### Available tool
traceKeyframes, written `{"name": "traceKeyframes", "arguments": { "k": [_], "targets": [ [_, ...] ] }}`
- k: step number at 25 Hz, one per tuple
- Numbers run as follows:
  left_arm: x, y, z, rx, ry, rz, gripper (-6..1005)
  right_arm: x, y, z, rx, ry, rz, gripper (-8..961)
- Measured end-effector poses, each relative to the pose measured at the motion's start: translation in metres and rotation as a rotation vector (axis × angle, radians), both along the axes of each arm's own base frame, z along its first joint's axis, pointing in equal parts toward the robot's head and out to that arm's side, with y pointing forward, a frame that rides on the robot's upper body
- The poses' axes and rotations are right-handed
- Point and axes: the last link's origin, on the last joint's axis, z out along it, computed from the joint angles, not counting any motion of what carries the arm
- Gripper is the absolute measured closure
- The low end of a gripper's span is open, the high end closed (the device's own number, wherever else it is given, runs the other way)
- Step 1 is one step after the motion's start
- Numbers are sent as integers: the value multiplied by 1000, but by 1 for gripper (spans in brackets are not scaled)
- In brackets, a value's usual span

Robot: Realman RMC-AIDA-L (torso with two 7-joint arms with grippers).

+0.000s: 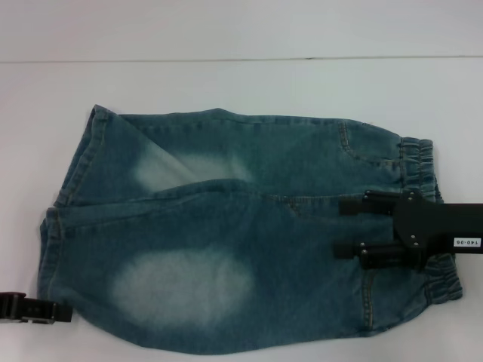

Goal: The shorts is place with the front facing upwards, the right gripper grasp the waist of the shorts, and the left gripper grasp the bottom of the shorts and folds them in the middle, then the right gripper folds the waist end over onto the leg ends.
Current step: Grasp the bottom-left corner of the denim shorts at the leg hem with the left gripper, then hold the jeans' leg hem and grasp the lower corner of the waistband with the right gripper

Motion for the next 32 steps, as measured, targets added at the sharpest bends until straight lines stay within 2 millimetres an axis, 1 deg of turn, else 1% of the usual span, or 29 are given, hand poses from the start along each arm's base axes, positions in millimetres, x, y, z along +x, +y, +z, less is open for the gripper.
{"name": "traceKeyframes", "arguments": {
  "k": [9,11,17,22,25,28,29,32],
  "targets": [
    [0,4,-2,8,7,-6,492,0,1,0,5,0,-1,53],
    [0,5,-3,11,10,-6,734,0,1,0,6,0,-1,53],
    [-1,6,-3,18,16,-9,958,0,1,0,7,2,-1,54],
    [1,7,-3,26,10,-24,994,-1,3,1,6,10,-21,54],
    [3,10,0,35,3,-33,994,-2,12,9,3,12,-87,54],
    [5,13,6,50,-3,-45,994,0,25,28,-38,-2,-227,54],
    [6,14,7,53,-7,-50,994,2,30,37,-56,-16,-282,54],
    [8,17,10,60,-13,-59,994,10,35,58,-91,-78,-385,54]
  ]
}}
